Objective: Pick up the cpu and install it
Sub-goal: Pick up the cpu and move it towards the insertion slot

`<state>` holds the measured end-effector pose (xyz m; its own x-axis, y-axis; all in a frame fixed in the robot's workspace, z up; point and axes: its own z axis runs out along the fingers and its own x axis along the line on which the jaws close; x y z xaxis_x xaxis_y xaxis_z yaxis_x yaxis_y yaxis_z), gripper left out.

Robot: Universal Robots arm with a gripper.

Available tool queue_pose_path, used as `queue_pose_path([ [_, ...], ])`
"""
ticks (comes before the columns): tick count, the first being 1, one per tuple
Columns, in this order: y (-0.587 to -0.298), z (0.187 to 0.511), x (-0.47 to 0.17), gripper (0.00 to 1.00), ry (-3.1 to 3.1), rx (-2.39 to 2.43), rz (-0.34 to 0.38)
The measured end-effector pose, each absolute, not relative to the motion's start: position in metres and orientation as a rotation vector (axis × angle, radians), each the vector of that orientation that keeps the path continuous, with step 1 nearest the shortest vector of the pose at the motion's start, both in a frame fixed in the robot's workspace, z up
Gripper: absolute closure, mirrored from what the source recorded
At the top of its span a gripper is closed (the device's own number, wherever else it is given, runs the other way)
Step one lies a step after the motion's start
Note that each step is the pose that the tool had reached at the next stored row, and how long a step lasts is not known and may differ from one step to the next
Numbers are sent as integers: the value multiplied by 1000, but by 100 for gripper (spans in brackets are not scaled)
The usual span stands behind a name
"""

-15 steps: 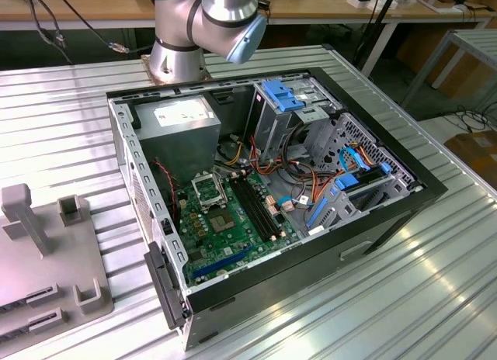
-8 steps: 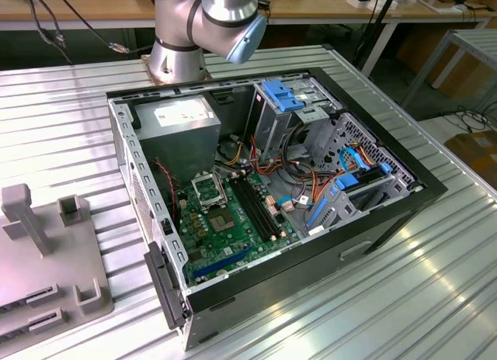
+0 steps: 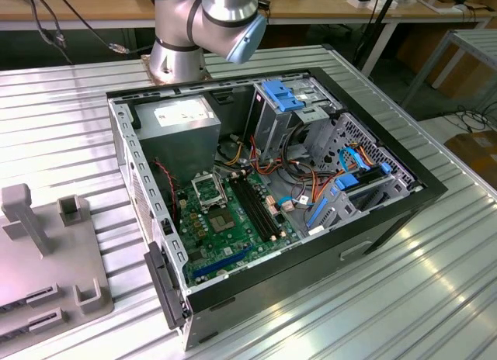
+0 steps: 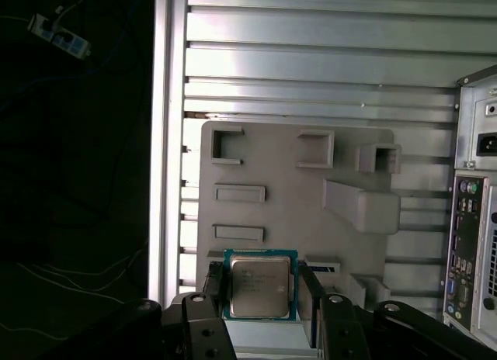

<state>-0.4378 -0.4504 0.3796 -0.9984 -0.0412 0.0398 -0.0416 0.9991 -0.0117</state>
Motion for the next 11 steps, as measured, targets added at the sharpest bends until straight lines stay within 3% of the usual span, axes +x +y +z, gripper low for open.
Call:
queue_pose_path([
  [11,-450,385,-438,53,-3101,64,19],
])
